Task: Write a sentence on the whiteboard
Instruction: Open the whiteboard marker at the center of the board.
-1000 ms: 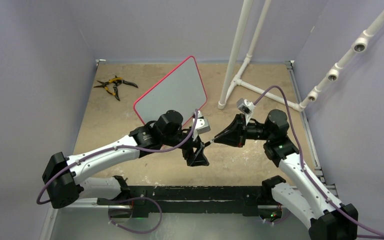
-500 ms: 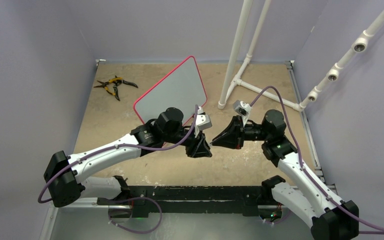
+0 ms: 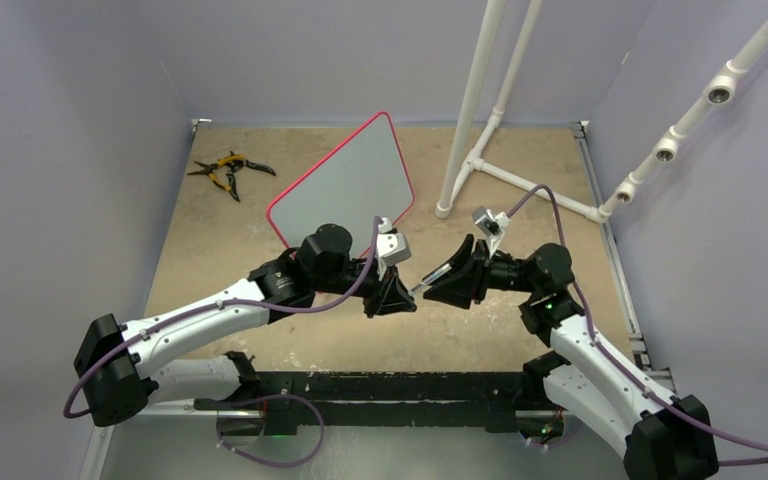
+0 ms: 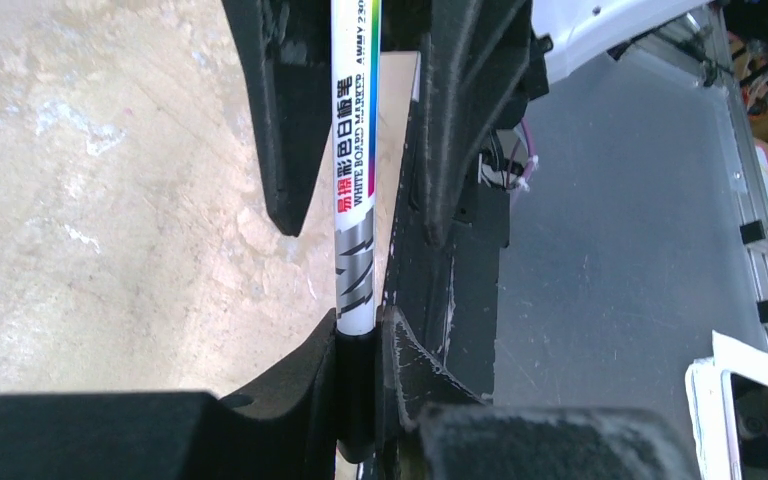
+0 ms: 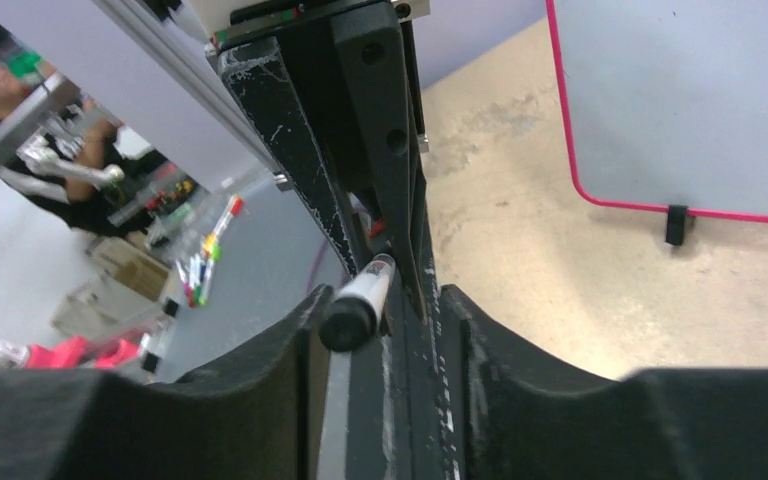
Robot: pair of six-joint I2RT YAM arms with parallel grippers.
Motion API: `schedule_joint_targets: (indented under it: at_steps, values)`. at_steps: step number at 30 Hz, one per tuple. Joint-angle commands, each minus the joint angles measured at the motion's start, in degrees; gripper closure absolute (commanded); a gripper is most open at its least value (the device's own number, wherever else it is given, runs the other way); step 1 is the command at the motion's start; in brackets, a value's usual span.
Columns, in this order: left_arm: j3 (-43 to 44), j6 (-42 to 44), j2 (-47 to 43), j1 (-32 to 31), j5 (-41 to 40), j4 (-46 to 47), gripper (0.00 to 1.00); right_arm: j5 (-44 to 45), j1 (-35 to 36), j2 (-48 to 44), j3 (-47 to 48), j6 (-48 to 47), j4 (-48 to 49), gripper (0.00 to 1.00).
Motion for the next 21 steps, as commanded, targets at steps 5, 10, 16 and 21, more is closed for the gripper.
schedule_joint_targets:
  at_steps: [5,10,16,21]
  values:
    - [-1.96,-2.86,-3.16,0.1,-2.28,8.53,1.0,8.0,0.04,-2.17,-4.53,14.31,21.58,0.38]
    - [-2.12,-3.38,-2.55,0.16,-2.11,9.16,1.0,11.22,0.75,-2.64,-4.74,15.47,24.57,0.34]
    - [-2.12,-3.45,-2.05,0.1,-1.01,9.5,1.0,15.58,2.06,-2.06,-4.33,13.78,24.98,0.44]
    - [-2.47,-4.14,-1.99,0.1,-0.51,10.5,1.0,18.98,4.13,-0.62,-4.52,13.11,27.52,0.71]
